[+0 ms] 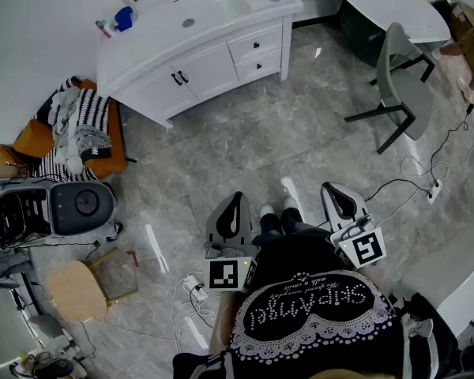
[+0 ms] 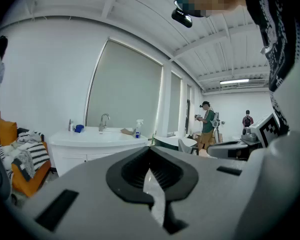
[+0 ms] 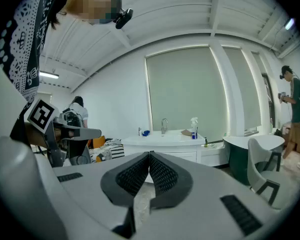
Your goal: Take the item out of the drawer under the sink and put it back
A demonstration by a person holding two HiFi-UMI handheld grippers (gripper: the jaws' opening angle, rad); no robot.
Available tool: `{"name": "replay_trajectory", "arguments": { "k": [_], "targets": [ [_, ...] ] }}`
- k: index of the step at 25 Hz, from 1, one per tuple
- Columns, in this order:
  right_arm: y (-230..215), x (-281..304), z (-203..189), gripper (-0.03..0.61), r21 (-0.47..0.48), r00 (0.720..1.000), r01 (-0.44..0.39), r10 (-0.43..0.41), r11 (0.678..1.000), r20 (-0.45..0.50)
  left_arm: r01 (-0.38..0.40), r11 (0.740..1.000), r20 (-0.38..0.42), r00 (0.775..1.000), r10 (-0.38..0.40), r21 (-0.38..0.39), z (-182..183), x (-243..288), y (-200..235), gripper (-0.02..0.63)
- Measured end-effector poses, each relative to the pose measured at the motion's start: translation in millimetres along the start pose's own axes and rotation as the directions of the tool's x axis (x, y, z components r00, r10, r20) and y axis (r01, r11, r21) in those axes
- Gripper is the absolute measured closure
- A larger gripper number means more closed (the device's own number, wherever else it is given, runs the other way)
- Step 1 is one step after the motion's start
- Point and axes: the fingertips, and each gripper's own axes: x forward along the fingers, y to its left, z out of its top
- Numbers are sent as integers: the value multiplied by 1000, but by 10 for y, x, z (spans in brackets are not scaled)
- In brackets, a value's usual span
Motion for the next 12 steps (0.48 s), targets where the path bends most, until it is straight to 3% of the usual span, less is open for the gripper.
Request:
{"name": "replay_trajectory", "arguments": {
  "k": [12],
  "targets": [
    [-178,-1,9,561,-17,1000,-16,16,1000,7,0,1000,14,1000,0,27,44,130,-136,611]
  ]
}}
